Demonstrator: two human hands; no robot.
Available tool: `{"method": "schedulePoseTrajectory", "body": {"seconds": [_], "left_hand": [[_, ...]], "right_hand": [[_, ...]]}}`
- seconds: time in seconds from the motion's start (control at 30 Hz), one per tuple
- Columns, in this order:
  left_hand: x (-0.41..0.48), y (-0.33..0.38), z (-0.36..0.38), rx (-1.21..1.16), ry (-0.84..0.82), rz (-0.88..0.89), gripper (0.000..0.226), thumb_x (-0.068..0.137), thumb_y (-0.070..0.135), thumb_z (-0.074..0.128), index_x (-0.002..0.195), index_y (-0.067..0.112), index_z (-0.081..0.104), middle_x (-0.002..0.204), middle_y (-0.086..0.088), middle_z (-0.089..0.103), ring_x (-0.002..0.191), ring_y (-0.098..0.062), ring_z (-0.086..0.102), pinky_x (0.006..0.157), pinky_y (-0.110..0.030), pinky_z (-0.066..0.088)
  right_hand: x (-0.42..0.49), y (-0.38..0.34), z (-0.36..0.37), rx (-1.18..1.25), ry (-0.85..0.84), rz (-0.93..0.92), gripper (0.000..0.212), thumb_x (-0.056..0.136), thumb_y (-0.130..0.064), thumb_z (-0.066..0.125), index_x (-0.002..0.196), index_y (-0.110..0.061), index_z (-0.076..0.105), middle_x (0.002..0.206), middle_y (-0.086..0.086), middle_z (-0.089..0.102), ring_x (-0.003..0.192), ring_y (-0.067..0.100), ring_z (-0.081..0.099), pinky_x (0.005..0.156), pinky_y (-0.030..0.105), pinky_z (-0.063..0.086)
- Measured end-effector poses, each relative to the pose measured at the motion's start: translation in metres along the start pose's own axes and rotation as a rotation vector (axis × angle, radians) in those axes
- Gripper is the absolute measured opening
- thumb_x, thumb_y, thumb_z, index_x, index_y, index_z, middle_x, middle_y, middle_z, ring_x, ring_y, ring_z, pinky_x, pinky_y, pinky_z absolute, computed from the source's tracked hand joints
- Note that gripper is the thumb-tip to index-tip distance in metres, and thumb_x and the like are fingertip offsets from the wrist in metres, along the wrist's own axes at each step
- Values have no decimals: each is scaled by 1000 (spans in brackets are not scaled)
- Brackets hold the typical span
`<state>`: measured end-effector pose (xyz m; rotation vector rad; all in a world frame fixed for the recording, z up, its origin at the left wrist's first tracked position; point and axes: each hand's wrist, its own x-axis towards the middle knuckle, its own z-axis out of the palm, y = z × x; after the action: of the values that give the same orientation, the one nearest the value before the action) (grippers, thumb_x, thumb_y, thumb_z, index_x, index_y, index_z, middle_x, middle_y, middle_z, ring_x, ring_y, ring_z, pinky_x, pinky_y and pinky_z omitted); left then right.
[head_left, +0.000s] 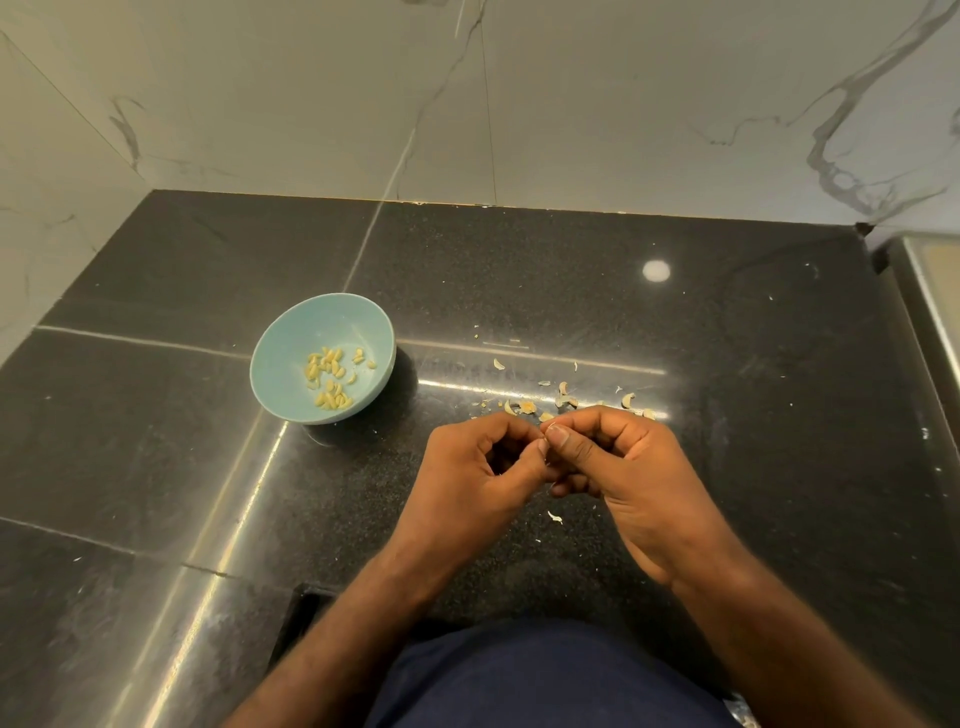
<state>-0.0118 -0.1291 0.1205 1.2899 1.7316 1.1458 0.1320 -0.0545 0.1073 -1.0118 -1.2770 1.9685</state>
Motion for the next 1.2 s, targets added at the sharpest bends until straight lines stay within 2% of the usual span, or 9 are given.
{"method": "schedulePoseTrajectory", "body": {"seconds": [0.4, 0.6, 0.73, 0.87, 0.93, 1.0, 1.07, 1.13, 1.2], "left_hand": [[-1, -4, 0, -3, 1, -24, 12, 93, 12, 67, 87, 22, 70, 70, 7, 70, 59, -8, 66, 56, -18, 52], [-1, -6, 0, -19, -16, -17, 6, 92, 19, 69, 94, 24, 70, 81, 5, 71, 71, -15, 68, 61, -32, 58], [1, -9, -4, -31, -45, -34, 5, 93, 17, 66, 96, 16, 70, 79, 1, 70, 69, -14, 67, 60, -26, 54], [0, -4, -9, -146, -125, -120, 6, 97, 10, 59, 96, 8, 64, 76, -4, 67, 66, -12, 64, 56, -21, 51], [-1, -5, -9, 10, -142, -32, 7, 100, 14, 56, 95, 14, 61, 73, 4, 64, 64, -7, 61, 55, -23, 48], [-1, -9, -9, 266, -149, 102, 10, 101, 23, 51, 93, 21, 57, 70, 7, 59, 62, -10, 56, 56, -35, 48], [0, -9, -10, 402, -164, 151, 14, 99, 27, 46, 91, 20, 56, 69, 10, 54, 62, -10, 52, 57, -39, 46], [0, -7, -10, 285, -186, 105, 17, 101, 19, 48, 88, 14, 57, 67, 12, 55, 61, -7, 51, 57, -29, 44], [-2, -2, -10, -50, -211, -68, 20, 102, 9, 48, 84, 8, 57, 64, 11, 55, 57, -5, 49, 55, -19, 40]], "right_hand": [[0, 4, -1, -53, -16, -10, 11, 90, -5, 65, 90, -10, 76, 82, 13, 74, 73, 18, 68, 63, 26, 56], [1, 3, -2, 39, -6, 3, 10, 92, -3, 61, 95, -1, 70, 78, 9, 72, 70, 16, 67, 62, 25, 56], [1, 3, -6, -17, -53, 43, 13, 95, -7, 59, 99, 1, 69, 88, 16, 74, 77, 24, 69, 65, 28, 57], [-1, 2, -7, -149, -168, 62, 15, 100, -11, 52, 96, -3, 63, 81, 9, 71, 74, 22, 68, 64, 29, 56], [-3, 2, -5, -138, -187, 89, 17, 103, -13, 47, 94, -5, 60, 75, 3, 66, 68, 18, 65, 61, 28, 54], [-4, 3, -1, -108, -200, 127, 19, 104, -15, 44, 94, -7, 57, 71, 1, 62, 65, 17, 62, 58, 28, 51], [-4, 6, 1, -127, -209, 122, 18, 105, -15, 43, 93, -7, 55, 71, 1, 60, 63, 16, 61, 57, 28, 51], [-3, 9, 1, -155, -214, 65, 17, 105, -12, 44, 92, -8, 55, 71, 0, 60, 64, 17, 61, 58, 29, 51], [-4, 11, 0, -198, -215, -61, 17, 104, -13, 48, 90, -9, 55, 71, -1, 61, 65, 17, 61, 59, 31, 52]]}}
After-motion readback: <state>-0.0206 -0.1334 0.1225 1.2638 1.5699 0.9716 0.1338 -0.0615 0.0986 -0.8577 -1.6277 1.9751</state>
